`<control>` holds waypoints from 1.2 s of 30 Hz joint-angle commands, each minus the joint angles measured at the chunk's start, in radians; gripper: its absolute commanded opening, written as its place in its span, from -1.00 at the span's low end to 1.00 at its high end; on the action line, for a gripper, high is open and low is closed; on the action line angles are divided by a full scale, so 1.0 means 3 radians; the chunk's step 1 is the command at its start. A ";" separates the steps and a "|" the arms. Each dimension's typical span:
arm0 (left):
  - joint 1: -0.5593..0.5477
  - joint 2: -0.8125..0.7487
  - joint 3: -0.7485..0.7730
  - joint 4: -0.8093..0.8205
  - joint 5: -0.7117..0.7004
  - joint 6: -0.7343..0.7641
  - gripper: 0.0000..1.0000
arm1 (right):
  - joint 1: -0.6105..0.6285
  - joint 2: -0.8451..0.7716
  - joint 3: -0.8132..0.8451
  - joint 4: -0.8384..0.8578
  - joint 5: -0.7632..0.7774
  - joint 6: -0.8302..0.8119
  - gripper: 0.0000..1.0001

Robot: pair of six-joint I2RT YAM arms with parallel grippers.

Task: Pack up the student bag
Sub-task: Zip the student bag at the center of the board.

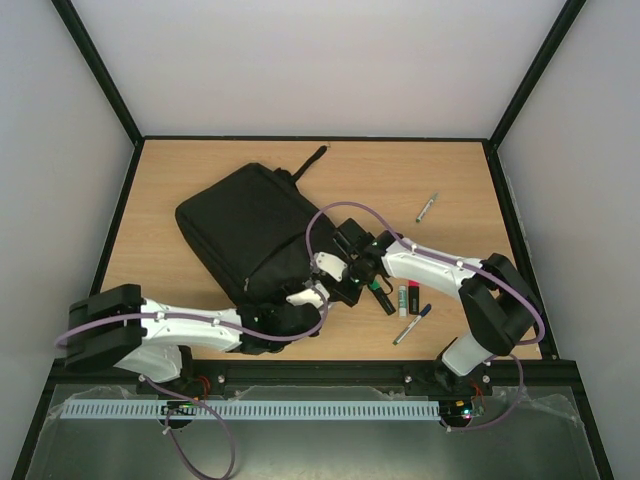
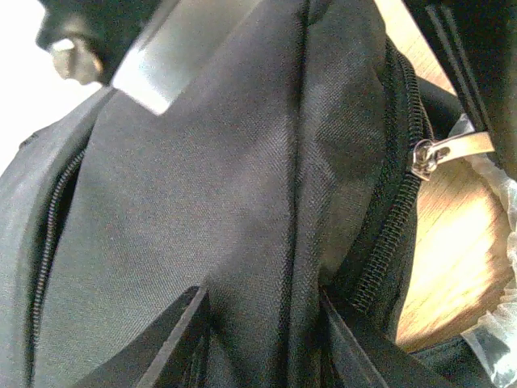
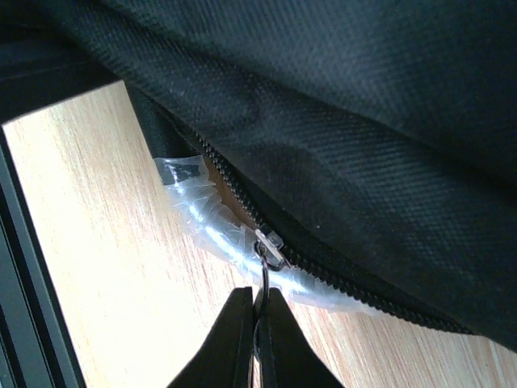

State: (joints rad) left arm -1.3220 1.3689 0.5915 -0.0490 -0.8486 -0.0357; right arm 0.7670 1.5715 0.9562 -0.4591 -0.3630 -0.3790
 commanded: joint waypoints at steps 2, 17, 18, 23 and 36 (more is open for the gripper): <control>0.0098 0.0151 0.0135 0.0330 0.0185 0.0307 -0.54 | -0.0100 0.0007 0.0077 -0.0323 -0.0079 -0.0129 -0.98; -0.0107 -0.0202 0.0054 0.0016 0.0290 0.0097 -0.95 | -0.0990 0.0674 0.0478 -0.0533 -0.0044 -0.0654 -0.98; -0.0127 -0.0214 0.0050 -0.0014 0.0295 0.0081 -0.95 | -0.1031 0.0735 0.0545 -0.0540 -0.0047 -0.0666 -0.98; -0.0237 -0.0241 -0.0012 -0.0100 0.0288 0.0014 -0.95 | -0.1177 0.1024 0.0827 -0.0585 -0.0020 -0.0729 -0.98; -0.0441 -0.0393 -0.0156 -0.0081 0.0318 0.0125 -0.95 | -0.1303 0.1484 0.1372 -0.0931 0.0282 -0.1412 -0.98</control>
State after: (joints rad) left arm -1.4170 1.2842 0.5606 -0.0879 -0.7715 -0.0105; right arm 0.4004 1.9663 1.2953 -0.6807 -0.3542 -0.7319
